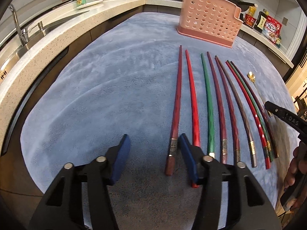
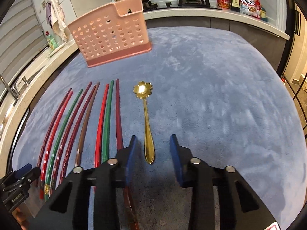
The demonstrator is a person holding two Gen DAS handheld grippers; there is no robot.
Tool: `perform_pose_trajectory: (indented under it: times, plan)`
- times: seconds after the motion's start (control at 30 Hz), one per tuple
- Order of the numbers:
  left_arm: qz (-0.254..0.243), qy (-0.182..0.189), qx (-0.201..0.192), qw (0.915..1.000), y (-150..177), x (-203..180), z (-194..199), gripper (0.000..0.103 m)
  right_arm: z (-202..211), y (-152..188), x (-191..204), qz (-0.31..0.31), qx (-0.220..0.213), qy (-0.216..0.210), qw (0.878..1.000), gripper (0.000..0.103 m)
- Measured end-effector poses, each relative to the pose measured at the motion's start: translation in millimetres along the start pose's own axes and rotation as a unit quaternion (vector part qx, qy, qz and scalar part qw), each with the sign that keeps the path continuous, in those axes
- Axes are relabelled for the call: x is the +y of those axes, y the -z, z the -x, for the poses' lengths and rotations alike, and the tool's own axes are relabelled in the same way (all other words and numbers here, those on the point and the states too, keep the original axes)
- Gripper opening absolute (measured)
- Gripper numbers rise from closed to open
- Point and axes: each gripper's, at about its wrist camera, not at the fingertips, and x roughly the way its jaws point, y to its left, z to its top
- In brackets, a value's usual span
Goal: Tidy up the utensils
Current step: 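Grasp a dark red chopstick with the left tool while the right tool grasps the gold spoon, then lift the chopstick with the left tool while the right tool carries the spoon to the pink holder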
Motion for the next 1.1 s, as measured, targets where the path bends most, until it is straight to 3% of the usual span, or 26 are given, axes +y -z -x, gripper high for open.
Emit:
perform_pose_trajectory:
  times: [0.1,0.33,0.5,0.77,1.1]
  plan:
    - [-0.003,0.006,-0.002,1.0,0.9,0.5,1.7,0.035,-0.1,3.2,1.6,0.01,-0.006,0.007,1.0,0.028]
    - [-0.019,0.026,-0.002,0.9995,0.7,-6.9,2.1,0.01,5.3,6.0,-4.7,0.005,0.004,-0.008,1.0,0.002]
    - [-0.013,0.046,0.0,0.9989,-2.6,-6.3,10.7,0.008,25.3,8.0,-6.4,0.006,-0.008,-0.015,1.0,0.002]
    - [-0.007,0.064,-0.047,0.9969,-32.6,0.1,59.9,0.007,87.2,-16.4,-8.4,0.016,-0.065,-0.023,0.997,0.002]
    - [-0.006,0.076,-0.14,0.9872,-147.3,5.7,117.7,0.007,125.9,-112.3,-4.7,0.027,-0.139,-0.057,0.988,0.002]
